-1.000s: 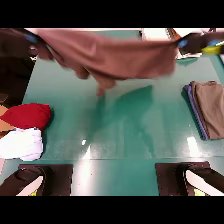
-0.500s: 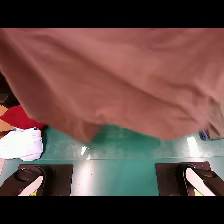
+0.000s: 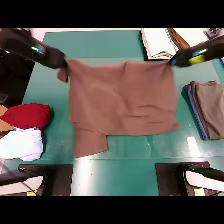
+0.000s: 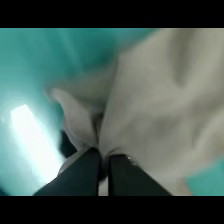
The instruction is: Fold the shirts.
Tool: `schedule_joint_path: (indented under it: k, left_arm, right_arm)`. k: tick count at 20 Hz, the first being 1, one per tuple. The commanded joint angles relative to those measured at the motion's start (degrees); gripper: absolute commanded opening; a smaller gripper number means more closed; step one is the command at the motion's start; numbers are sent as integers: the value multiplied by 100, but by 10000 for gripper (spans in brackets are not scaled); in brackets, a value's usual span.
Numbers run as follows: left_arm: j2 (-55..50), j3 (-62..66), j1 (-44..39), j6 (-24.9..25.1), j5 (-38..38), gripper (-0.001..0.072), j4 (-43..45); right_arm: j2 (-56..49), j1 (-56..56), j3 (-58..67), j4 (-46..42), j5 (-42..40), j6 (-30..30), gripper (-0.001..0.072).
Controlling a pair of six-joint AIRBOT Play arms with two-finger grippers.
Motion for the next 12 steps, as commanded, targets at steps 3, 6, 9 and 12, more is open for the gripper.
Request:
schedule_joint_path:
  k: [3, 6, 9, 12]
  left_arm:
    - [-1235, -448, 118, -415, 345, 602, 1202]
    - [-999, -455, 627, -494, 304, 601, 1147]
    - [-387, -1012, 1244, -487, 282, 601, 603]
    - [540, -2588, 1565, -442, 643, 601, 247]
  right_arm:
    - [-1408, 267, 98, -184, -184, 238, 338]
    - [-1471, -66, 588, 627, 87, 212, 389]
    - [-901, -363, 208, 756, 254, -7, 388]
    - [-70, -463, -752, 758, 223, -177, 389]
